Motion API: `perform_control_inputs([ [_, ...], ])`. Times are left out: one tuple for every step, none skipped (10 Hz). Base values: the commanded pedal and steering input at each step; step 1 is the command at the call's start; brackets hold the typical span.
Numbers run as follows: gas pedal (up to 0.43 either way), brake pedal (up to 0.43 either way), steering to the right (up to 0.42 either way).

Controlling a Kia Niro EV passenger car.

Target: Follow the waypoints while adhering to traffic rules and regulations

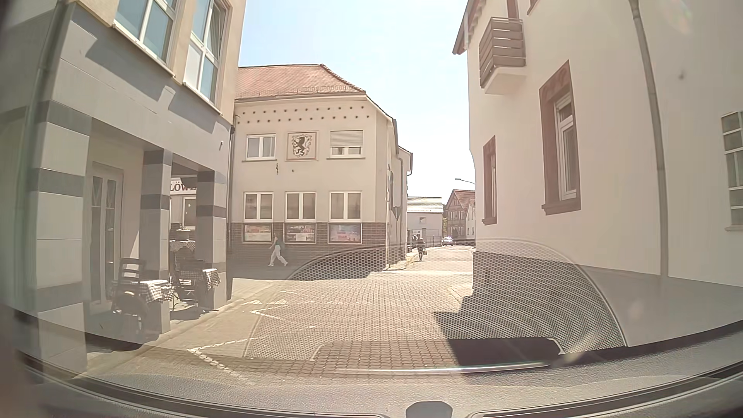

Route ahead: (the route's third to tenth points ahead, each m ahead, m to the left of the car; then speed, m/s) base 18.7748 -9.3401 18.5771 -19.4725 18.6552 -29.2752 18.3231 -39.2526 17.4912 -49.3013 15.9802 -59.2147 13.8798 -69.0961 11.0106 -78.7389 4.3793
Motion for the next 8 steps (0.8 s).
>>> perform_control_inputs([
  [0.000, 0.030, 0.008],
  [0.000, 0.030, 0.008],
  [0.000, 0.030, 0.008],
  [0.000, 0.049, 0.006],
  [0.000, 0.073, 0.006],
  [0.000, 0.110, 0.007],
  [0.000, 0.140, 0.005],
  [0.000, 0.183, 0.005],
])
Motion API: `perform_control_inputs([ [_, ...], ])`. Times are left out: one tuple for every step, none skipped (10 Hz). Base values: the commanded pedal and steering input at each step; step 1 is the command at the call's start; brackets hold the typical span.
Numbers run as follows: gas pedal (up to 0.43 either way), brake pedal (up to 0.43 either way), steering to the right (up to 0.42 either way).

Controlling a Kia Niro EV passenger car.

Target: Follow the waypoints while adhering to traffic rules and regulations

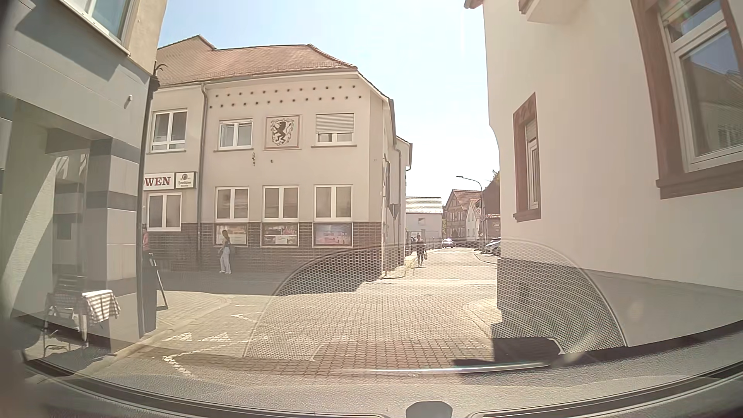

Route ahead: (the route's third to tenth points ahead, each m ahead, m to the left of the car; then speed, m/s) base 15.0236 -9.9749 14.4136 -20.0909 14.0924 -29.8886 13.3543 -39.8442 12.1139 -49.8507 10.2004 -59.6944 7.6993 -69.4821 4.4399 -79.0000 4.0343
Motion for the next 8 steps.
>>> perform_control_inputs([
  [0.000, 0.183, 0.005],
  [0.000, 0.189, 0.003],
  [0.000, 0.207, 0.001],
  [0.000, 0.213, 0.001],
  [0.000, 0.213, -0.002],
  [0.000, 0.213, -0.011],
  [0.000, 0.213, -0.022],
  [0.000, 0.213, -0.034],
])
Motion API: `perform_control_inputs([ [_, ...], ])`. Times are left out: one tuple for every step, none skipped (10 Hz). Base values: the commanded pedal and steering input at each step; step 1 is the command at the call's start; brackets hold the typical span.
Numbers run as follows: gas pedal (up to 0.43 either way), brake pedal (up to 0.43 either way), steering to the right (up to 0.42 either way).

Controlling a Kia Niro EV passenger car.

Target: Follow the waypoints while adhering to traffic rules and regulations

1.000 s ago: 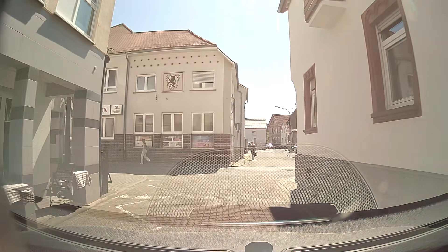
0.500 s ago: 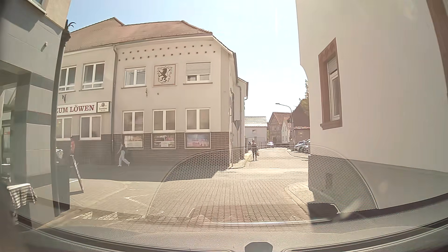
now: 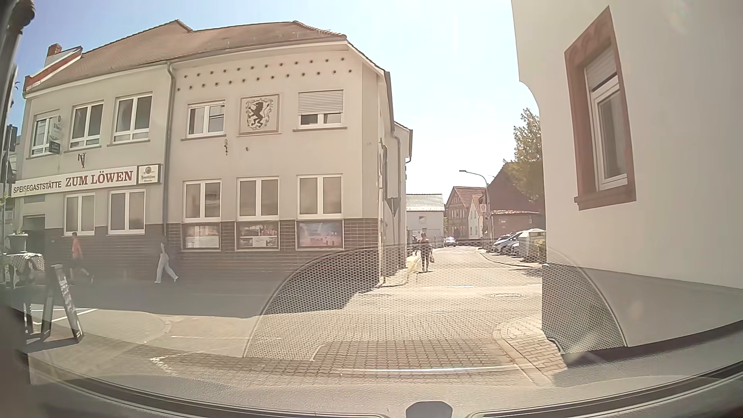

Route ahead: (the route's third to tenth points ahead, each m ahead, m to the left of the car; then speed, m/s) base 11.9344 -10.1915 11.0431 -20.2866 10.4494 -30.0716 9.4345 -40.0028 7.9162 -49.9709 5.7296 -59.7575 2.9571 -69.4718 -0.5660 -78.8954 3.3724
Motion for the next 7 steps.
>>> perform_control_inputs([
  [0.000, 0.213, -0.046],
  [0.000, 0.213, -0.053],
  [0.000, 0.220, -0.052],
  [0.000, 0.220, -0.045],
  [0.000, 0.226, -0.036],
  [0.000, 0.232, -0.025],
  [0.000, 0.232, -0.016],
])
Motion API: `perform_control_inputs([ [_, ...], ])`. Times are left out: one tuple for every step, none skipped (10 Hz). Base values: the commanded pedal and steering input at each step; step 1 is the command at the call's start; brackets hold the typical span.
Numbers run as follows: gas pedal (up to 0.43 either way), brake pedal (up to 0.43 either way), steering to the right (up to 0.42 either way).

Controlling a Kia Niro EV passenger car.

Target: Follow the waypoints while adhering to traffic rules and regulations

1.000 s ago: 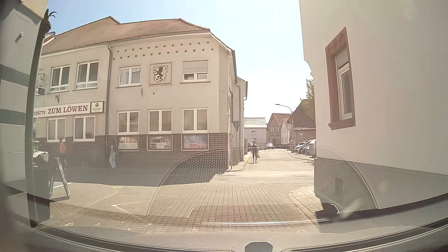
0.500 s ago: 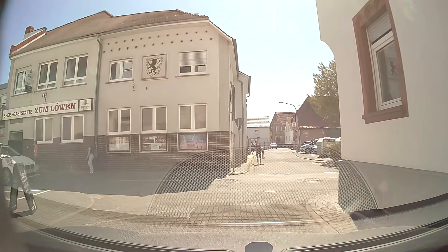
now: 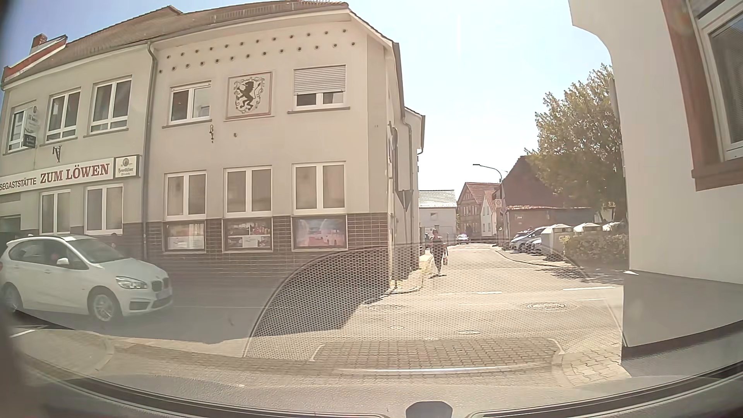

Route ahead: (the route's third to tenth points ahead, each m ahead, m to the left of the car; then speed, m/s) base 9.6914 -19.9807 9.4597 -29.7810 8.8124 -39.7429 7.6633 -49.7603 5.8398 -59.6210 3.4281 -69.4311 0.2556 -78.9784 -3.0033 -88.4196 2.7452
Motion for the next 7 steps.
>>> perform_control_inputs([
  [0.000, 0.232, -0.009],
  [0.000, 0.232, -0.004],
  [0.000, 0.232, -0.002],
  [0.000, 0.232, -0.001],
  [0.000, 0.232, -0.001],
  [0.000, 0.232, 0.000],
  [0.000, 0.238, 0.001],
])
